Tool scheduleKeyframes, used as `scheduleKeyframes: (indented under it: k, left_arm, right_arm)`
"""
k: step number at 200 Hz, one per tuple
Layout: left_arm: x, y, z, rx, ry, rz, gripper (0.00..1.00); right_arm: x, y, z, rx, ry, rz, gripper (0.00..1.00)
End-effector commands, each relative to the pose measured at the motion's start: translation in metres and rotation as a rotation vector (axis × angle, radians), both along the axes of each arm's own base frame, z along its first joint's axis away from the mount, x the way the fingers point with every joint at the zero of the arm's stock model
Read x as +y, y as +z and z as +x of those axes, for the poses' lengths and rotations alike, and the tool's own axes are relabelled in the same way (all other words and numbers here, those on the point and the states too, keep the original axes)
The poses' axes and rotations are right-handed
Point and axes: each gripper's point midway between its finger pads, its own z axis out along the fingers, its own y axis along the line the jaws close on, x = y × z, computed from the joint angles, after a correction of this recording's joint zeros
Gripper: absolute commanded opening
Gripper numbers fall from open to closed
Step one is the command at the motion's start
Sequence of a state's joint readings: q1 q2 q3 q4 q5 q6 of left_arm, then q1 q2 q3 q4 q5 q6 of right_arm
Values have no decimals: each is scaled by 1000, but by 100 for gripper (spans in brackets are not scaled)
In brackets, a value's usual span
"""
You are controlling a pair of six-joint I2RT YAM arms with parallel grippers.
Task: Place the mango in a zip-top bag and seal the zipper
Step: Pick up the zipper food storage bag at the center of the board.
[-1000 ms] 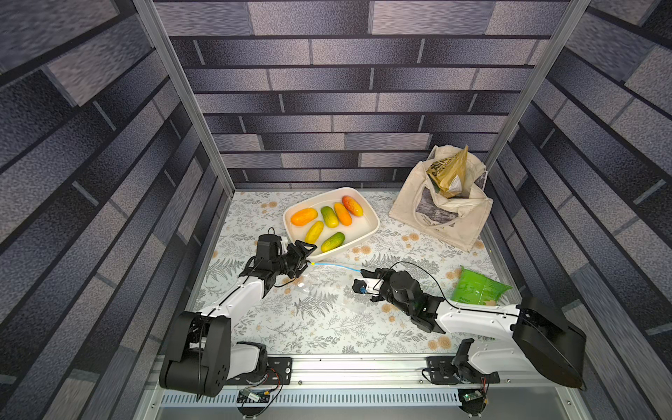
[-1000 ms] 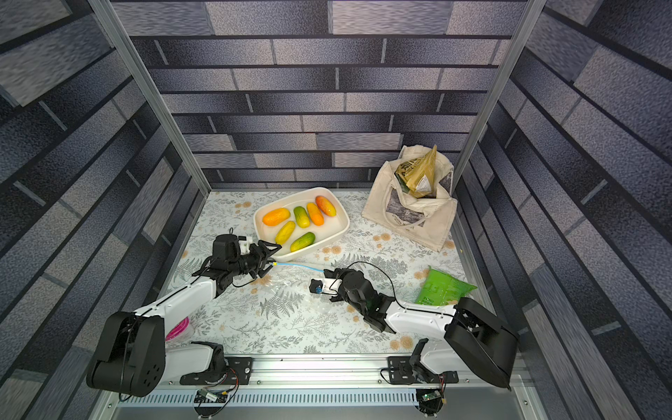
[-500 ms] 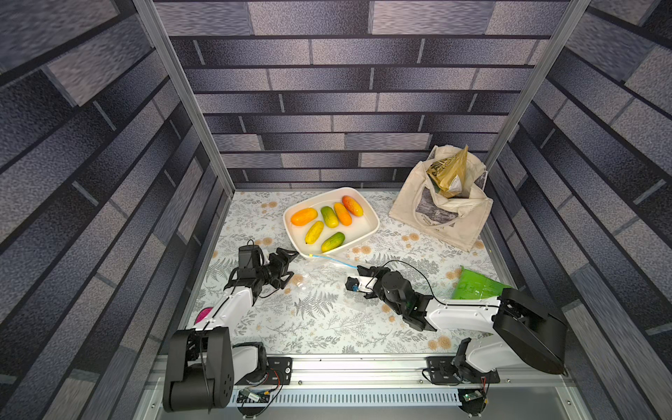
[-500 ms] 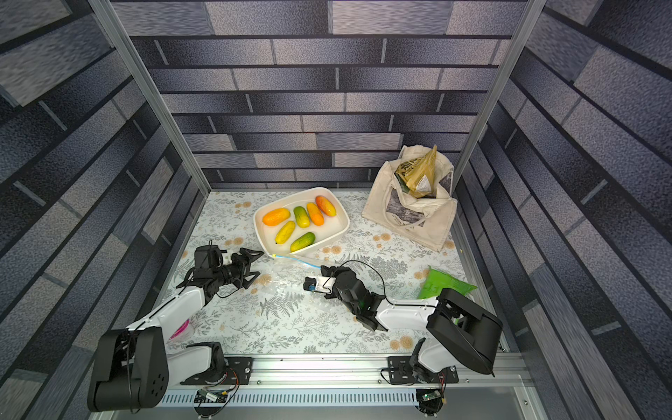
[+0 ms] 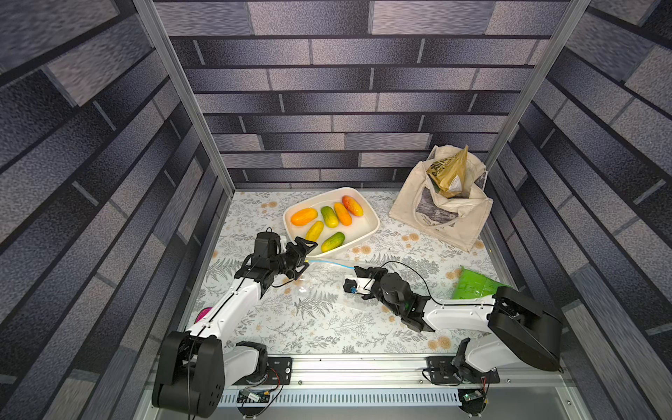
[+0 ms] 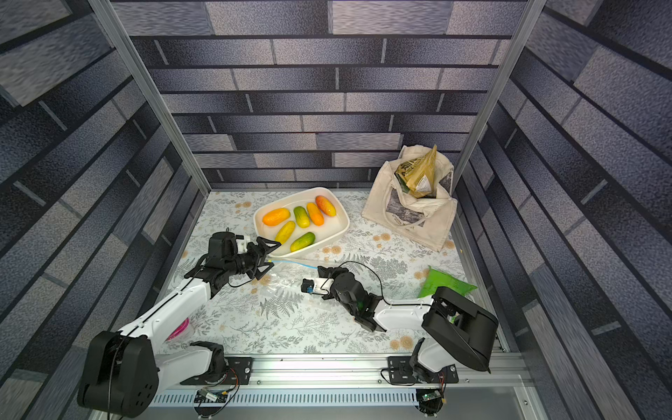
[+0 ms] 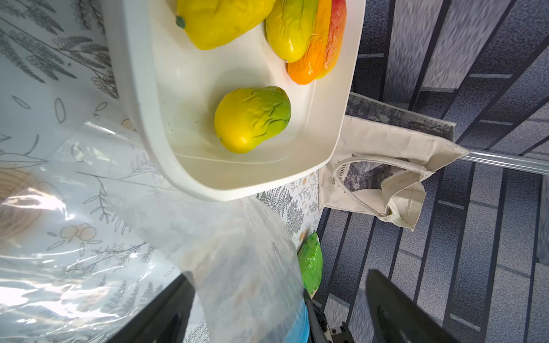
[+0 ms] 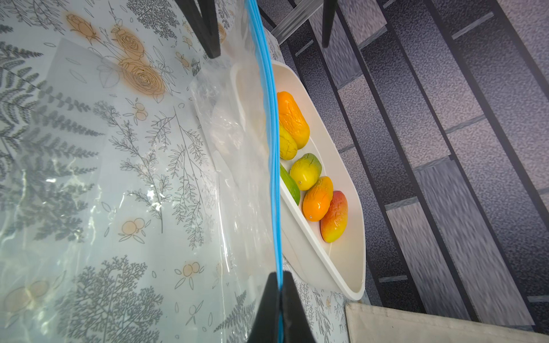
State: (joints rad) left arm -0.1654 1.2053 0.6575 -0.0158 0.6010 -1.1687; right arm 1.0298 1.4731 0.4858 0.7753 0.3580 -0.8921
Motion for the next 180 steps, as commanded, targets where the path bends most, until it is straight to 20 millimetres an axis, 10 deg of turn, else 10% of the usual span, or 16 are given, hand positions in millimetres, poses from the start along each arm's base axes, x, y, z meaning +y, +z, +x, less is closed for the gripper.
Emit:
scheduleKeyframes:
  k: [1,48,70,103,133,180]
  left_arm:
    - [-1,-6,8,20,13,19,73]
    - [7,-6,18,-8,37,17,41]
    - [6,-4,22,-13,40,19,4]
    - [2,-3,26,-11,25,13,14]
    - [0,-1,31,-24,17,11,0]
    - [-4,-4,36,-40,-2,27,0]
  right_arm:
    - [9,11,0,-31,10,41,0]
    - [0,9,-6,-14,9,45,1]
    - [-4,2,-8,16,6,19,11]
    - [-5,2,-9,78,-11,31,19]
    - [5,2,-41,456,53,37,54]
    - [0,66,-49,733,-33,237,70]
